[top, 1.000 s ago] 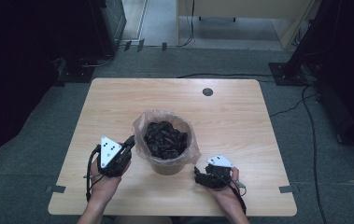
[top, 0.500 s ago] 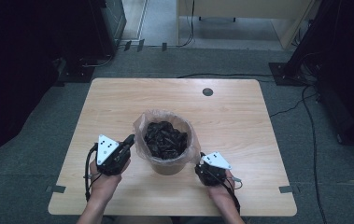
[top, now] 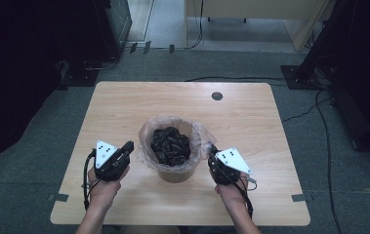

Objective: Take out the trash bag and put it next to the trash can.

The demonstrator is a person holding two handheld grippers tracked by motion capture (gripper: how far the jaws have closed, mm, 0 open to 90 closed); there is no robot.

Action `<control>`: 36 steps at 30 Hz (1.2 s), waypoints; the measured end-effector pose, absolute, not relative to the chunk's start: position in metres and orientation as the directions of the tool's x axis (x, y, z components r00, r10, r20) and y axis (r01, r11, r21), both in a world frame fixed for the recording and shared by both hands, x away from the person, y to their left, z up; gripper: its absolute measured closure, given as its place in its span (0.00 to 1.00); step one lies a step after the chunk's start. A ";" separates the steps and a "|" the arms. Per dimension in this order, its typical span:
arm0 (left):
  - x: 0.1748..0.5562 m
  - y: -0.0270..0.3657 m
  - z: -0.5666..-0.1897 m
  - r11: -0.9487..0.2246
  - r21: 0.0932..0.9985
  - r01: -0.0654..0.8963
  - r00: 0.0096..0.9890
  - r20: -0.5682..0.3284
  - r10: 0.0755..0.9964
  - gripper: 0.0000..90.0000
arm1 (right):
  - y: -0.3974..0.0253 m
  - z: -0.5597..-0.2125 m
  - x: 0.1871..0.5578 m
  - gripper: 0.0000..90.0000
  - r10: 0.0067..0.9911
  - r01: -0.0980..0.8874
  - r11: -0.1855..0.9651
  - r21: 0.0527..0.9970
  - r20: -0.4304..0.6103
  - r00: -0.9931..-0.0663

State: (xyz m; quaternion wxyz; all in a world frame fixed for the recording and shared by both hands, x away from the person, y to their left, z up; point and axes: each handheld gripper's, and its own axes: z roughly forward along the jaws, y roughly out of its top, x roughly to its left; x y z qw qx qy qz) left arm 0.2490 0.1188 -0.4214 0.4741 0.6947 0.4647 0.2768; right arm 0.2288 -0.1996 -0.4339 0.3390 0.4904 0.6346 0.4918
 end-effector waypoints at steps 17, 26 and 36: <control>0.243 0.089 -0.461 -0.302 0.826 0.476 0.414 0.092 0.905 0.41 | -0.190 -0.413 0.231 0.99 0.948 0.248 0.029 0.968 0.052 -0.315; 0.242 0.094 -0.479 -0.389 0.772 0.502 0.426 0.171 0.888 0.34 | -0.192 -0.409 0.231 0.99 0.947 0.246 0.022 0.969 0.059 -0.316; 0.240 0.095 -0.485 -0.384 0.777 0.500 0.462 0.136 0.876 0.33 | -0.194 -0.413 0.233 0.99 0.947 0.256 0.019 0.966 0.065 -0.314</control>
